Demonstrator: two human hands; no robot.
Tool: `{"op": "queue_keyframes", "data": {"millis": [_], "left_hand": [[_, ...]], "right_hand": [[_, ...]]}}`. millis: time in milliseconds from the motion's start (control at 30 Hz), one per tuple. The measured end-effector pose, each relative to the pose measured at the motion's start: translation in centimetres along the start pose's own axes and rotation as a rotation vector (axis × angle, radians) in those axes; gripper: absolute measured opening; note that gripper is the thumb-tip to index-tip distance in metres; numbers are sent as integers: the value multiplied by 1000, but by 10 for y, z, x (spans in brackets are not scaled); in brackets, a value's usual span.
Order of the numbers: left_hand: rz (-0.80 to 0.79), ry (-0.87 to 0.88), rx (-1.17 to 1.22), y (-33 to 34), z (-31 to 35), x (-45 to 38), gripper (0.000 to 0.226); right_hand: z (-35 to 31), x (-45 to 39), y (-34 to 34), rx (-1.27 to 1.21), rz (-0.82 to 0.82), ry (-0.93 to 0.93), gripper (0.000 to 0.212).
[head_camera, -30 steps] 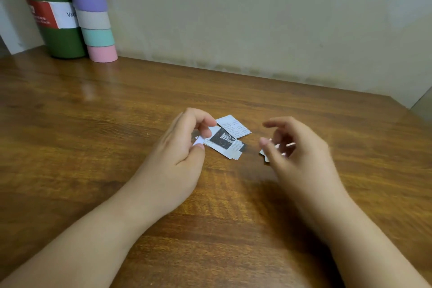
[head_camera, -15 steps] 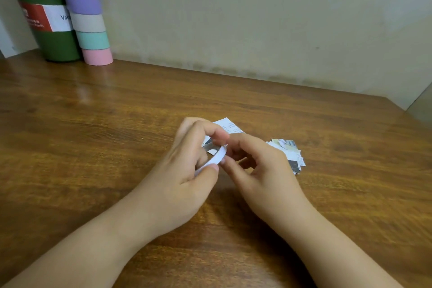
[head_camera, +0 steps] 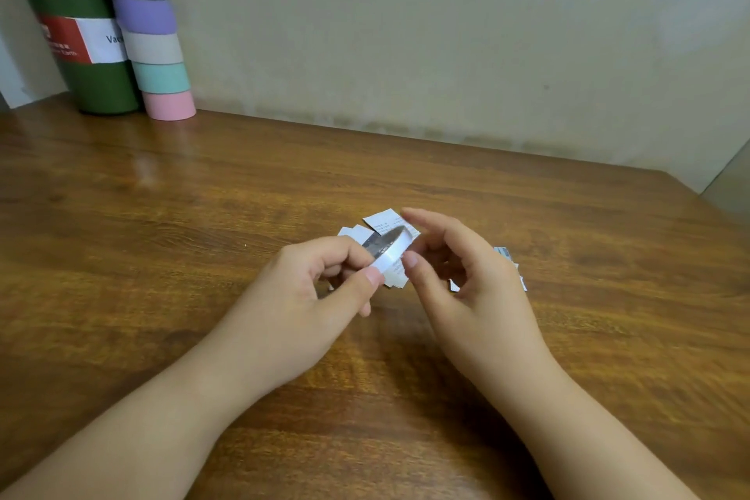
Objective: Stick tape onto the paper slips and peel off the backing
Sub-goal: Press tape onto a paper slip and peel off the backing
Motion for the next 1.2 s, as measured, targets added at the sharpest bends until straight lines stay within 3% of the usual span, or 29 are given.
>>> {"op": "queue_keyframes", "data": {"millis": [133,333,733,867,1000,1200], "left_hand": [[64,-24,66,-1,-2,-1,14],[55,17,-57,2,-2,1,12],[30,20,-94,4,1,2,18],[10,-24,-4,4,-2,1,19],[31,-18,36,2,-2,0,12],[18,-17,19,4,0,2,15]], "right_hand": [[-10,1,1,26,28,-47,20],[-11,4,5,94,54,-100,17],[-11,5,1,87,71,-36,12],[-15,6,-3,53,95,-45,15],[-13,6,-4,-61,87,14,32],[-11,5,9,157,-2,-90,37]]}}
Point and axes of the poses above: each hand's wrist, its own x-axis away from the middle knuckle, its own y-axis out of the palm, z = x × y, the point moved 7 cm from there along -x, towards the middle knuckle, and after that the axes turned 2 degrees about z, right-handed, at the moved point
